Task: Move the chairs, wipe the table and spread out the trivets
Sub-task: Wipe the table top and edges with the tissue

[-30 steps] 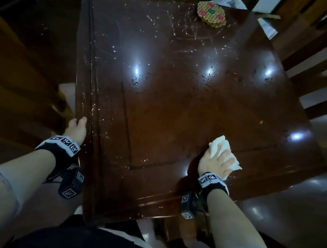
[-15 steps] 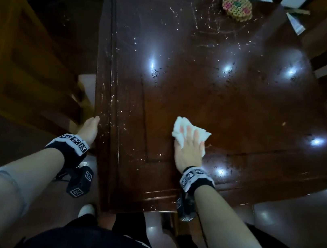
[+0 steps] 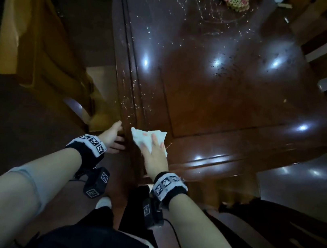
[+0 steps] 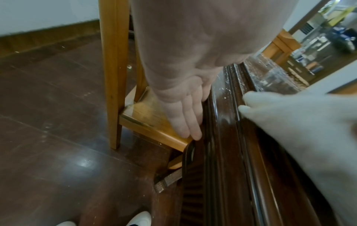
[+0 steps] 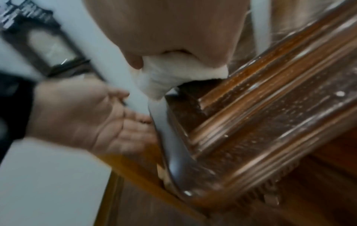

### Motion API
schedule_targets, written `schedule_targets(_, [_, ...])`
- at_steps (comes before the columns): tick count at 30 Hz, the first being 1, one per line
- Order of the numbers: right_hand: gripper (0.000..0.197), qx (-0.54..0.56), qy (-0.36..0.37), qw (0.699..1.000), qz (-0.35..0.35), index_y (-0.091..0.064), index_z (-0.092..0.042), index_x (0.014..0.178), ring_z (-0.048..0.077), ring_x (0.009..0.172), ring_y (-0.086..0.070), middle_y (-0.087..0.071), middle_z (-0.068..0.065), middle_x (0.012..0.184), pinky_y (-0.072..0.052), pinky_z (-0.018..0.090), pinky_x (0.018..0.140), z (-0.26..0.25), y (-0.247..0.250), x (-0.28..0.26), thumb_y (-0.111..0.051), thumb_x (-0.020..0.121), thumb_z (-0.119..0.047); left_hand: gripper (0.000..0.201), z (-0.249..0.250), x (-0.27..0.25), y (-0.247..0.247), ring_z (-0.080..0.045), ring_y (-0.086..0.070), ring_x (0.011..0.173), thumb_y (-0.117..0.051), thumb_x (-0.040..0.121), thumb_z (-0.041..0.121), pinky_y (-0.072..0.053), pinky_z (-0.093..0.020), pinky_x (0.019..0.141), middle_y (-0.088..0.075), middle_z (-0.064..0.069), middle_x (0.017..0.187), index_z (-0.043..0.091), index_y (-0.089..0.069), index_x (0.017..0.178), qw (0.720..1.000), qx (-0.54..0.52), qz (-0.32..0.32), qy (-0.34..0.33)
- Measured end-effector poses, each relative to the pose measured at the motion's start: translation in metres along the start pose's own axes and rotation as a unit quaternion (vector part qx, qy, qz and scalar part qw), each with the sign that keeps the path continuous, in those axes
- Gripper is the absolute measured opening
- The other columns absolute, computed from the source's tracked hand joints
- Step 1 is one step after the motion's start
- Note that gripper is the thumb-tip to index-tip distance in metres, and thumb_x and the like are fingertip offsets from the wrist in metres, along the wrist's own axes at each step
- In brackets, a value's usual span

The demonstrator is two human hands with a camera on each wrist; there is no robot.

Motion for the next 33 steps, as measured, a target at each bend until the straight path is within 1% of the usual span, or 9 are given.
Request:
schedule_targets(3, [0.074, 0.293, -0.099, 0.948, 0.074, -0.058, 0.000, 0.126, 0.034, 0.119, -0.056, -0.061, 0.020, 0.126, -0.041, 0.047, 0.106, 0.020, 0.023, -0.008, -0.056, 0.080, -0.057, 0.058, -0.006, -0.008, -0.003, -0.035, -0.053, 0.119, -0.029, 0.100, 0.051, -0.035, -0.045, 0.106, -0.045, -0.013, 0.143, 0.021, -0.025, 0.150, 0.999, 0.038, -0.026, -0.002])
schedule_targets(5, [0.059, 0.372, -0.108, 0.910, 0.146, -0.064, 0.000, 0.112, 0.034, 0.106, -0.063, -0.067, 0.017, 0.111, -0.047, 0.045, 0.099, 0.032, 0.055, -0.017, -0.061, 0.080, -0.049, 0.055, -0.010, -0.009, -0.005, -0.034, -0.053, 0.119, -0.036, 0.101, 0.043, -0.037, -0.045, 0.105, -0.044, -0.013, 0.144, 0.020, -0.025, 0.149, 0.997, 0.072, -0.035, -0.004])
schedule_targets(7, [0.049, 0.392, -0.135, 0.884, 0.217, -0.062, 0.002, 0.111, 0.033, 0.102, -0.064, -0.067, 0.017, 0.109, -0.049, 0.044, 0.093, 0.054, 0.095, -0.027, -0.060, 0.086, -0.041, 0.055, -0.013, -0.009, -0.010, -0.034, -0.052, 0.120, -0.039, 0.101, 0.039, -0.038, -0.045, 0.102, -0.043, -0.014, 0.144, 0.017, -0.025, 0.149, 0.995, 0.088, -0.035, -0.010])
schedule_targets(10, [0.080, 0.342, -0.166, 0.869, 0.317, -0.057, 0.002, 0.122, 0.033, 0.103, -0.063, -0.064, 0.016, 0.115, -0.051, 0.047, 0.093, 0.089, 0.157, -0.045, -0.059, 0.072, -0.061, 0.057, -0.013, -0.008, -0.015, -0.035, -0.056, 0.116, -0.043, 0.100, 0.038, -0.043, -0.047, 0.097, -0.045, -0.016, 0.142, 0.013, -0.024, 0.148, 0.994, 0.105, -0.003, -0.034])
schedule_targets(14, [0.053, 0.231, -0.177, 0.873, 0.392, -0.053, -0.002, 0.129, 0.028, 0.096, -0.053, -0.055, 0.011, 0.110, -0.042, 0.032, 0.076, 0.118, 0.223, -0.070, -0.040, 0.099, -0.042, 0.056, -0.010, 0.002, -0.008, -0.033, -0.062, 0.102, -0.049, 0.098, 0.037, -0.051, -0.045, 0.088, -0.054, -0.016, 0.129, 0.011, -0.029, 0.144, 0.984, 0.148, 0.077, -0.060])
schedule_targets(19, [0.055, 0.052, -0.203, 0.922, 0.327, -0.036, -0.017, 0.145, 0.038, 0.120, -0.049, -0.044, 0.015, 0.142, -0.038, 0.046, 0.099, 0.159, 0.243, -0.031, -0.033, 0.099, -0.048, 0.059, -0.004, 0.017, -0.002, -0.032, -0.055, 0.117, -0.054, 0.096, 0.035, -0.042, -0.035, 0.097, -0.052, -0.017, 0.135, 0.004, -0.035, 0.143, 0.959, 0.239, 0.125, -0.084])
schedule_targets(22, [0.055, -0.139, -0.168, 0.950, 0.223, -0.038, -0.013, 0.143, 0.044, 0.108, -0.048, -0.043, 0.022, 0.136, -0.040, 0.057, 0.092, 0.168, 0.220, 0.008, -0.009, 0.098, -0.028, 0.058, -0.005, 0.021, -0.001, -0.032, -0.057, 0.115, -0.055, 0.095, 0.034, -0.046, -0.040, 0.098, -0.055, -0.016, 0.132, 0.004, -0.037, 0.141, 0.959, 0.236, 0.130, -0.084])
schedule_targets(26, [0.068, -0.359, -0.062, 0.920, 0.144, -0.055, -0.021, 0.127, 0.043, 0.114, -0.040, -0.041, 0.022, 0.140, -0.030, 0.055, 0.093, 0.118, 0.188, 0.035, -0.002, 0.085, -0.031, 0.057, -0.009, 0.024, -0.001, -0.032, -0.062, 0.107, -0.054, 0.095, 0.036, -0.051, -0.042, 0.091, -0.059, -0.016, 0.127, 0.009, -0.036, 0.142, 0.962, 0.226, 0.134, -0.074])
schedule_targets(33, [0.058, -0.369, 0.095, 0.925, 0.007, -0.016, -0.025, 0.153, 0.030, 0.147, -0.006, -0.010, 0.005, 0.162, -0.012, 0.047, 0.116, 0.068, 0.098, 0.048, -0.013, 0.099, -0.043, 0.058, -0.011, 0.021, 0.004, -0.030, -0.062, 0.107, -0.054, 0.093, 0.045, -0.051, -0.044, 0.091, -0.063, -0.012, 0.122, 0.014, -0.042, 0.140, 0.950, 0.256, 0.160, -0.072])
Point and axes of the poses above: each hand's wrist, its own x-axis towards the middle knuckle, its own y-axis out of the back of the hand, z = x × y, the point moved 8 cm from there along x, towards the middle knuckle
